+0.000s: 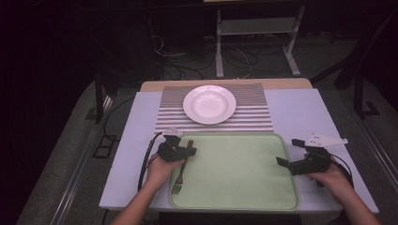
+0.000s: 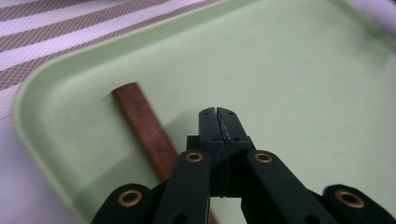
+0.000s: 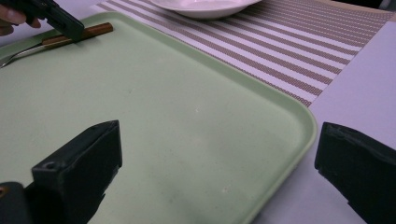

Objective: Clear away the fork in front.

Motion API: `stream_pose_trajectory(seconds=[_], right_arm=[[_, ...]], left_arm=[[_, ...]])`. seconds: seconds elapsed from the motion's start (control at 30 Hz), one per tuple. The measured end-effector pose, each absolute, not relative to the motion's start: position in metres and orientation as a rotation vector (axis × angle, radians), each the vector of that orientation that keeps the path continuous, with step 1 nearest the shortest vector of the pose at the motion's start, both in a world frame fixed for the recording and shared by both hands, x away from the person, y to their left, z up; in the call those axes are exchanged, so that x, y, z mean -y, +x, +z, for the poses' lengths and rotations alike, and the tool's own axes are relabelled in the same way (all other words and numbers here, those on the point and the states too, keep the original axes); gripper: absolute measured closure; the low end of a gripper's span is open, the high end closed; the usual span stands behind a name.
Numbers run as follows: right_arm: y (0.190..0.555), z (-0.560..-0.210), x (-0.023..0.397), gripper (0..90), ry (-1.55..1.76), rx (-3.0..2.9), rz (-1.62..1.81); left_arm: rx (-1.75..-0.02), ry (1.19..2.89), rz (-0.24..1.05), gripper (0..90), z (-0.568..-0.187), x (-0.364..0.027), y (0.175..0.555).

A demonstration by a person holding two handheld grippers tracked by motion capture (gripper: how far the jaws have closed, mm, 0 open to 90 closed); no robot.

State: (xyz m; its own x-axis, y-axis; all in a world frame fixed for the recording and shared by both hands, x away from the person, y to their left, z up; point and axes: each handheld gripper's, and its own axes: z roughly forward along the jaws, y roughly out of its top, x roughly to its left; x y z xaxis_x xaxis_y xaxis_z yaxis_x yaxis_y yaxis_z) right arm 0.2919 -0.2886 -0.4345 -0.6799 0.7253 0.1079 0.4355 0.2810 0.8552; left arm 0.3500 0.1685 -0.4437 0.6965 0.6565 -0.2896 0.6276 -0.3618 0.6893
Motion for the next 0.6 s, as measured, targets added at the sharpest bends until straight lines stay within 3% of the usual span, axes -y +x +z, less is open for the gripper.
stream_pose_trajectory(seconds=[0.6], right_arm=[[0.292, -0.435, 0.289, 0.9, 1.059, -2.255, 1.354]], left_arm=[[-1.039, 2.07, 0.096, 89.2, -0.443, -0.186, 0.354]])
